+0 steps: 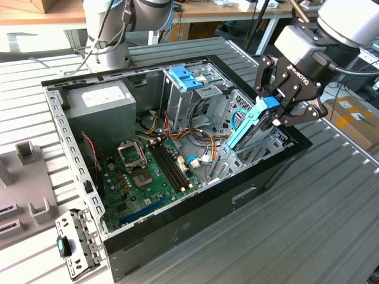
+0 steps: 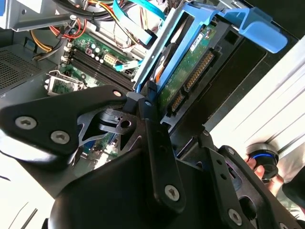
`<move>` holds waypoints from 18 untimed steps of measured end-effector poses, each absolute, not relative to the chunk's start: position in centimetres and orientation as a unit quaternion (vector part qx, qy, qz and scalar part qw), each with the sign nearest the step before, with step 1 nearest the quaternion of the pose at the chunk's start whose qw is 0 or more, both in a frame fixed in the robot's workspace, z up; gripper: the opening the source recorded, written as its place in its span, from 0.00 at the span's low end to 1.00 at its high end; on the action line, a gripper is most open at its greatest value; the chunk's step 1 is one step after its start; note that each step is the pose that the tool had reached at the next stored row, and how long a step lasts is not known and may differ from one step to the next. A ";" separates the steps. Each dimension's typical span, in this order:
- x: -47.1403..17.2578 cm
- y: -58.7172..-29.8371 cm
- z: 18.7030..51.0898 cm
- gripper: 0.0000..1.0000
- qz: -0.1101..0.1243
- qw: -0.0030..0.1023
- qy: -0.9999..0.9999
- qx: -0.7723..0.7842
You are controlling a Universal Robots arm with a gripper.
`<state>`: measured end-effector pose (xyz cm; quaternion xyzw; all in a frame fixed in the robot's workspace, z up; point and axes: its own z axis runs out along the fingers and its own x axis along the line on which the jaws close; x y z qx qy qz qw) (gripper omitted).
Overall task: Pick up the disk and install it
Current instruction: 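Insert the disk into the insertion slot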
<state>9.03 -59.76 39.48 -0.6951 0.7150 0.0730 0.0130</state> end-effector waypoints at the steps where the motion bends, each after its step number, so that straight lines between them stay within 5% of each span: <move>1: 9.0 -59.8 39.3 0.36 0.073 0.013 0.715 -0.695; 16: 9.0 -59.8 37.5 0.37 0.074 0.014 0.715 -0.695; 18: 9.0 -59.8 37.7 0.50 0.073 0.013 0.715 -0.695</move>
